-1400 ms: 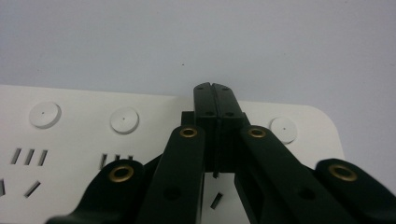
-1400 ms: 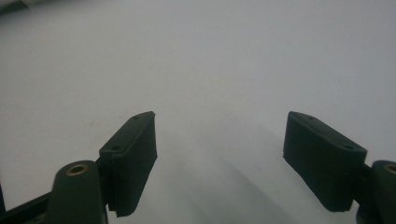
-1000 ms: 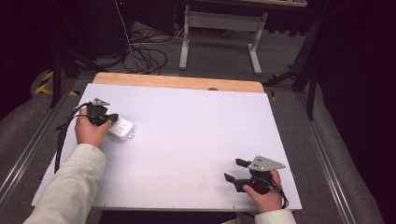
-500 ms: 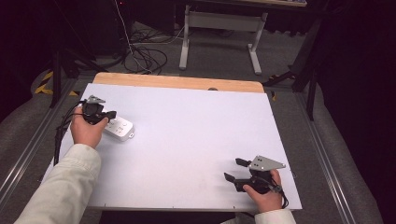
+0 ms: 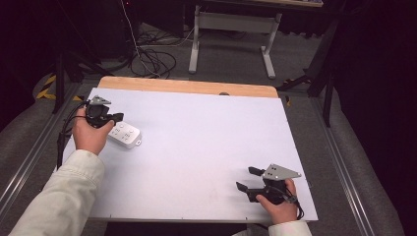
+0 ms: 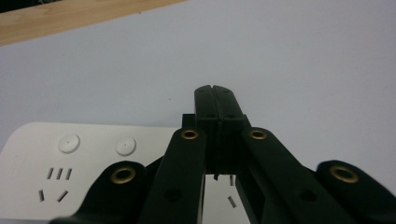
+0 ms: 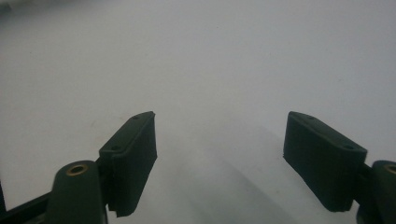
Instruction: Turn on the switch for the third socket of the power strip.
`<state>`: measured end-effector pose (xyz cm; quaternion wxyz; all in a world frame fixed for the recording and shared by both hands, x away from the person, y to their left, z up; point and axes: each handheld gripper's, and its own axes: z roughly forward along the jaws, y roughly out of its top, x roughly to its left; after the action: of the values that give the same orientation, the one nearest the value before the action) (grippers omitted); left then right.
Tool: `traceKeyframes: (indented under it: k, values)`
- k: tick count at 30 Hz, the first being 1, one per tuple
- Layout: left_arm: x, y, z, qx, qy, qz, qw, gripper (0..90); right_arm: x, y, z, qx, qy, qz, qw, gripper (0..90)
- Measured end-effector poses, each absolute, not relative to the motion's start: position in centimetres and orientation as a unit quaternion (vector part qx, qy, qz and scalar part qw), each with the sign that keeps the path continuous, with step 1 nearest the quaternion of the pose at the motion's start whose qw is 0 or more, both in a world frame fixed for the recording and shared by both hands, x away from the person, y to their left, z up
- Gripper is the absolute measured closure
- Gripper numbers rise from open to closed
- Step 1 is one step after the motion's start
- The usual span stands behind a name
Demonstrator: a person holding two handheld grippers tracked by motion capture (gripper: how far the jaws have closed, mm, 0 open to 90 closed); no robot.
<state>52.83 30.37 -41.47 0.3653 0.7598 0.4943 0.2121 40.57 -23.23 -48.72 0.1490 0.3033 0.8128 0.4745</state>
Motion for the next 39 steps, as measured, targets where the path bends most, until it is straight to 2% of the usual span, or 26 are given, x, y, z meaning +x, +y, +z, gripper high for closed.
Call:
traceKeyframes:
  k: [21, 22, 23, 27, 32, 39]
  values:
    - [51.0, 30.6, -39.2, 0.749, 0.483, 0.196, 0.409, 89.6, 40.5, -23.2, -48.7, 0.302, 0.814, 0.473, 0.149, 26.2]
    - [50.8, 30.6, -39.0, 0.749, 0.48, 0.197, 0.411, 88.3, 40.5, -23.2, -48.7, 0.303, 0.814, 0.473, 0.149, 26.2]
    - [50.6, 30.5, -38.8, 0.75, 0.476, 0.195, 0.415, 81.4, 40.5, -23.2, -48.7, 0.303, 0.814, 0.473, 0.149, 26.2]
    - [49.5, 29.9, -38.1, 0.754, 0.458, 0.199, 0.426, 75.8, 40.4, -23.3, -48.7, 0.304, 0.813, 0.473, 0.151, 26.2]
    - [47.9, 29.3, -37.3, 0.758, 0.438, 0.203, 0.439, 58.7, 40.3, -23.2, -48.7, 0.304, 0.814, 0.472, 0.151, 26.2]
    - [45.5, 28.8, -36.7, 0.754, 0.41, 0.198, 0.473, 40.0, 40.3, -23.2, -48.7, 0.304, 0.814, 0.472, 0.151, 26.2]
